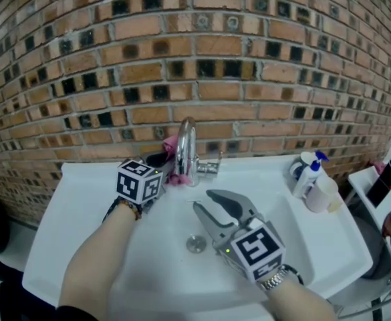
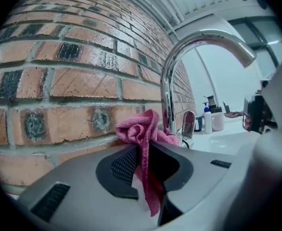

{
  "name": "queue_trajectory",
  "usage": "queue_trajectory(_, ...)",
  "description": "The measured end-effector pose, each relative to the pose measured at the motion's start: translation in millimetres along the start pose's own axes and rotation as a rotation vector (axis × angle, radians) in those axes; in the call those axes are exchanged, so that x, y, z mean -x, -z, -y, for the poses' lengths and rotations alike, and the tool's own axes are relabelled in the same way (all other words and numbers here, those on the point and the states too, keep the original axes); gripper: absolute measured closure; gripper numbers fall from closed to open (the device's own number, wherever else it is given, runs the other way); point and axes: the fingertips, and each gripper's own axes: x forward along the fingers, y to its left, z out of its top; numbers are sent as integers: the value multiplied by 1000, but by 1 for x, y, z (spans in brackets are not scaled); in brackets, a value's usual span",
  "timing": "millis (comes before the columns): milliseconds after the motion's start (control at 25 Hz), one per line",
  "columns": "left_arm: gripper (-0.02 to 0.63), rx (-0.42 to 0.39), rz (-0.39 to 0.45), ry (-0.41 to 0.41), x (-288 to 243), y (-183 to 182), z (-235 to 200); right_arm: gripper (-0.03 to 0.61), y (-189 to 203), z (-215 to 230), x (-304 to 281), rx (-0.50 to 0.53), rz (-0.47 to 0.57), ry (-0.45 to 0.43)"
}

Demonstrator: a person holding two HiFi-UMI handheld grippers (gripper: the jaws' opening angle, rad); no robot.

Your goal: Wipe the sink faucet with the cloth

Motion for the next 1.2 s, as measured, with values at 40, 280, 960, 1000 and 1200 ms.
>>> queue_trajectory(40,541,-2,-11,-1,-1,4,0,430,0,0,0,0,0,0)
queue_trajectory(280,542,0,-63,-9,-6,23,2,430,-2,-1,0,-1,2,-3)
queue_trajectory(960,542,-1,-113,-28,-1,42,11,430,0,1,-1,-2,-2,5)
queue_trajectory(1000,543,-2,-114,-28,0,43,12,430,0,1,-2,-2,-1,5)
queue_trajectory(1200,543,-3,-110,-28,8,43,17,430,5,4,-3,-3,-10,15)
